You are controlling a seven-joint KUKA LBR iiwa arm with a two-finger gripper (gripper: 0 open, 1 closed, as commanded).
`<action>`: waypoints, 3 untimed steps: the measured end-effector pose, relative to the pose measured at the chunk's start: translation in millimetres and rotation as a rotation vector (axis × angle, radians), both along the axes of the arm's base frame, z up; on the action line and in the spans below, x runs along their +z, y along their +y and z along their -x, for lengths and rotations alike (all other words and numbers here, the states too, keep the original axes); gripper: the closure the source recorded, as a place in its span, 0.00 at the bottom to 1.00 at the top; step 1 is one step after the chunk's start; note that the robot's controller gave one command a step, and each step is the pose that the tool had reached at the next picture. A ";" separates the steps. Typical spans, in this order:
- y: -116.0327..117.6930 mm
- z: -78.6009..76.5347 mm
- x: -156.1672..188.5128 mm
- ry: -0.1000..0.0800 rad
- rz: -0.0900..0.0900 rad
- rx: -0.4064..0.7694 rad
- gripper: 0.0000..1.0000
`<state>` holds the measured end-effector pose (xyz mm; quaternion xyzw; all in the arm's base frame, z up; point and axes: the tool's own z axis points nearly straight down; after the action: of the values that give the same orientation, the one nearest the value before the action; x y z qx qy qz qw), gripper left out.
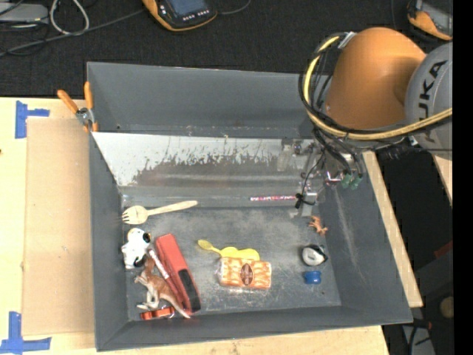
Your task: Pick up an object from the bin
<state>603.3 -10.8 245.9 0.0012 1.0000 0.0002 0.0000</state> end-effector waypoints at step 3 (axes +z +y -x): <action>57.4 7.4 -151.9 -0.001 0.001 -0.160 0.00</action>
Offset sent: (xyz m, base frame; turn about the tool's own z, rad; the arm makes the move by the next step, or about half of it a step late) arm 0.0116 0.0344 -0.1349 -0.0035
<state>595.9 46.6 94.0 0.0810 0.9967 -0.0001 0.0006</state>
